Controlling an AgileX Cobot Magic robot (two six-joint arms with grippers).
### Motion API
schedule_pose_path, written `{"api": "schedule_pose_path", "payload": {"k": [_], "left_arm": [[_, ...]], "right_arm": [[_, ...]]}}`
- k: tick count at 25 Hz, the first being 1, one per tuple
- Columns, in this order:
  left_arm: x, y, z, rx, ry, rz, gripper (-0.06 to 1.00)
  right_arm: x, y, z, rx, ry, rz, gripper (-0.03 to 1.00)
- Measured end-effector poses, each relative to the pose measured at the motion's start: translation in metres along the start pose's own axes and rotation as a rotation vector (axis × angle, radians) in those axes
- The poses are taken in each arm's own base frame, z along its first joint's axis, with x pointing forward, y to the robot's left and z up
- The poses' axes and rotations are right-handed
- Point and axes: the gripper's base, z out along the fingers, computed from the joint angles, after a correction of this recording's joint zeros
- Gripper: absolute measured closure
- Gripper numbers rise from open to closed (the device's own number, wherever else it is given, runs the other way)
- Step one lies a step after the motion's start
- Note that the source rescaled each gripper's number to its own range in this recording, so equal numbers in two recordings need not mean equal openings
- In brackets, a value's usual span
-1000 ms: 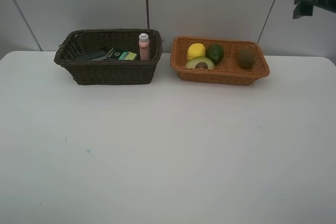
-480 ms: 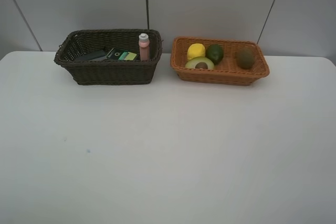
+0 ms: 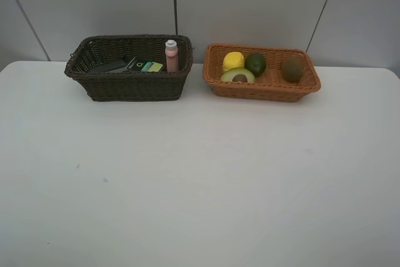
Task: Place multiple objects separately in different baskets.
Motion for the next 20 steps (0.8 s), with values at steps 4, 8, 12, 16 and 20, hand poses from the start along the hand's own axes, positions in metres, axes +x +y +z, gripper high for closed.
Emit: {"api": "schedule_pose_path", "payload": {"k": [4, 8, 12, 16, 20], "left_arm": [[0.000, 0.000, 0.000, 0.000, 0.000, 0.000, -0.06], [0.000, 0.000, 0.000, 0.000, 0.000, 0.000, -0.06], [0.000, 0.000, 0.000, 0.000, 0.000, 0.000, -0.06], [0.000, 0.000, 0.000, 0.000, 0.000, 0.000, -0.06], [0.000, 0.000, 0.000, 0.000, 0.000, 0.000, -0.06]], "right_arm": [[0.007, -0.002, -0.004, 0.011, 0.016, -0.013, -0.03], [0.007, -0.002, -0.003, 0.009, 0.019, -0.015, -0.03], [0.016, -0.001, 0.009, 0.013, 0.075, -0.025, -0.03], [0.015, 0.000, 0.013, 0.007, 0.044, -0.030, -0.03], [0.013, 0.001, 0.021, 0.001, -0.010, -0.044, -0.03]]}}
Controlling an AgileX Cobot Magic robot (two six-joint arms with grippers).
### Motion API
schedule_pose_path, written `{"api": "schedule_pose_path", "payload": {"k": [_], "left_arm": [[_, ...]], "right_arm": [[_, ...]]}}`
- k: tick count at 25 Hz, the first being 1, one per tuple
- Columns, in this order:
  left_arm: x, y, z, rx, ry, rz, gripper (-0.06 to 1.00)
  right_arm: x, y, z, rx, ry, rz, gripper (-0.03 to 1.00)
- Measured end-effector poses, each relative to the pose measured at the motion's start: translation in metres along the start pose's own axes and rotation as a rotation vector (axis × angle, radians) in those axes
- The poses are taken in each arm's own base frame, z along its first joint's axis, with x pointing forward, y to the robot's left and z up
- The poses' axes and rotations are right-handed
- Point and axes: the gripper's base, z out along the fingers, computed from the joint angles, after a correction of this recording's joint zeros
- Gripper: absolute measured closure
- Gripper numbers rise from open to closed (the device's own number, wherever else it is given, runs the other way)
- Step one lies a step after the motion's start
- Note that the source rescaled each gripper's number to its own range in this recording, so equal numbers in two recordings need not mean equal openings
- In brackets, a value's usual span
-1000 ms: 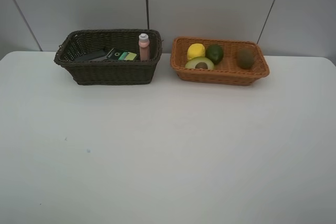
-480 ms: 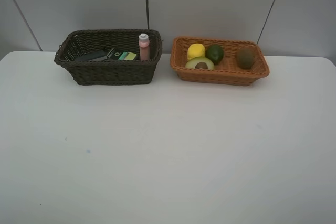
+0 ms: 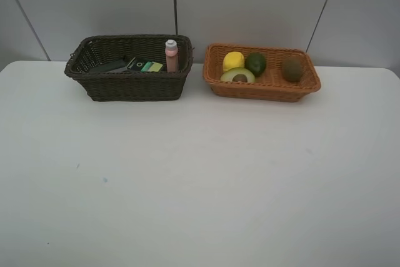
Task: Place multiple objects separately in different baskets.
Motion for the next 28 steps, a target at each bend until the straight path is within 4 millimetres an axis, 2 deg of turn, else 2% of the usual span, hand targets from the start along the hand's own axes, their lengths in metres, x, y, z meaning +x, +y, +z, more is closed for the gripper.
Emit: {"api": "schedule_pose_path", "payload": {"k": [28], "left_arm": [[0.0000, 0.0000, 0.0000, 0.000, 0.000, 0.000, -0.06]], "right_arm": [[-0.0005, 0.0005, 0.0017, -0.003, -0.013, -0.018, -0.03]]}}
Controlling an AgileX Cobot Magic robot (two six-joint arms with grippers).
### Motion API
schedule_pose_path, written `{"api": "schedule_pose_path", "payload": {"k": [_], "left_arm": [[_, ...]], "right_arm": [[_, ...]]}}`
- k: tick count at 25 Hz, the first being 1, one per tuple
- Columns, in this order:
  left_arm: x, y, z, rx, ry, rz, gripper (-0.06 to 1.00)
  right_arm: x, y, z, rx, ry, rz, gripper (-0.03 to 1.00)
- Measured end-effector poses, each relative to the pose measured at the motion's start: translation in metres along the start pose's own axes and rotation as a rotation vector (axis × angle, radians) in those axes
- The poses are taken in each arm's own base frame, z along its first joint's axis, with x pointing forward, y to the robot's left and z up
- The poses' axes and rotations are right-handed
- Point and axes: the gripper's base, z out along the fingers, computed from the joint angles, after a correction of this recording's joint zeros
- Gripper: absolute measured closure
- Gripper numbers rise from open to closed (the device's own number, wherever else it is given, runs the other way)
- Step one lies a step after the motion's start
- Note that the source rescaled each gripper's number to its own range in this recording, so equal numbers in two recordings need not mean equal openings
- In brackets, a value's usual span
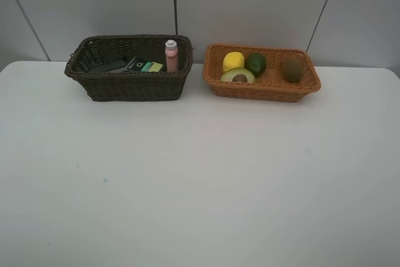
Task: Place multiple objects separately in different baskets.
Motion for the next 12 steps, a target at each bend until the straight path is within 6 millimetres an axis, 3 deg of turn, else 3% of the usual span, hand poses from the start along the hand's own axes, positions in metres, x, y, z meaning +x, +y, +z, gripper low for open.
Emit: {"api": "schedule_pose_path", "payload": {"k": [12], "left_arm": [[0.0000, 0.0000, 0.0000, 0.000, 0.000, 0.000, -0.06]], "right_arm": [[0.0000, 0.0000, 0.0000, 0.000, 0.000, 0.000, -0.03]]}}
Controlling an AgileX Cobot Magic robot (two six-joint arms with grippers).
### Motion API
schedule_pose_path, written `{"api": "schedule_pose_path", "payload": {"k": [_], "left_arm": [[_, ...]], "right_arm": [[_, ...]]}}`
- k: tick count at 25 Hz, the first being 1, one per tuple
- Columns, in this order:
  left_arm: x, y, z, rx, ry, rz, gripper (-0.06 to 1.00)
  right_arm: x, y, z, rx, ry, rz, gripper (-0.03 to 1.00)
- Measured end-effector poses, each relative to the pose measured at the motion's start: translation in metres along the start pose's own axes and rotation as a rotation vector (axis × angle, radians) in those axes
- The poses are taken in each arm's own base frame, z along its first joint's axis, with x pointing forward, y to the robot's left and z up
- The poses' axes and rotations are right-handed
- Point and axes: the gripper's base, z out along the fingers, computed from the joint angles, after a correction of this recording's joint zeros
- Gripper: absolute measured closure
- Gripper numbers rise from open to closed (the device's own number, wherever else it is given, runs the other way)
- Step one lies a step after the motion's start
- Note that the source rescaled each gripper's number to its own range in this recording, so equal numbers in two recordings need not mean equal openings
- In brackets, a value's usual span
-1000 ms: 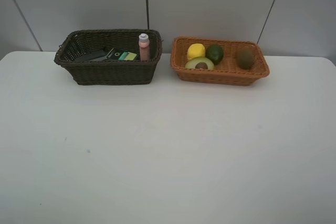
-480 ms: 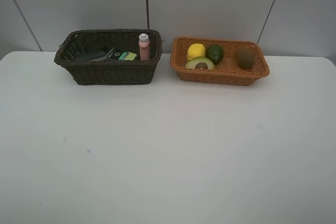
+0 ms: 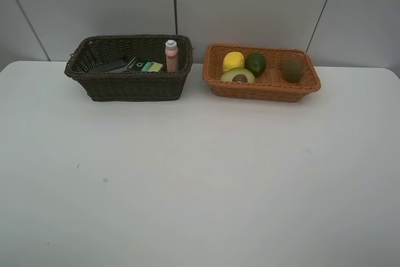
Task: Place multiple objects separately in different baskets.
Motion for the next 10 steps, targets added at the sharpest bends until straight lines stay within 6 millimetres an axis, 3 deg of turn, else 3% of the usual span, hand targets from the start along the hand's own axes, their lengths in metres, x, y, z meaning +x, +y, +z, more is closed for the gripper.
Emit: {"api": "schedule_pose_path", "payload": {"k": [10], "left_arm": [[0.0000, 0.0000, 0.0000, 0.000, 0.000, 0.000, -0.06]], "right_arm": [[0.0000, 0.0000, 0.0000, 0.000, 0.000, 0.000, -0.03]]}}
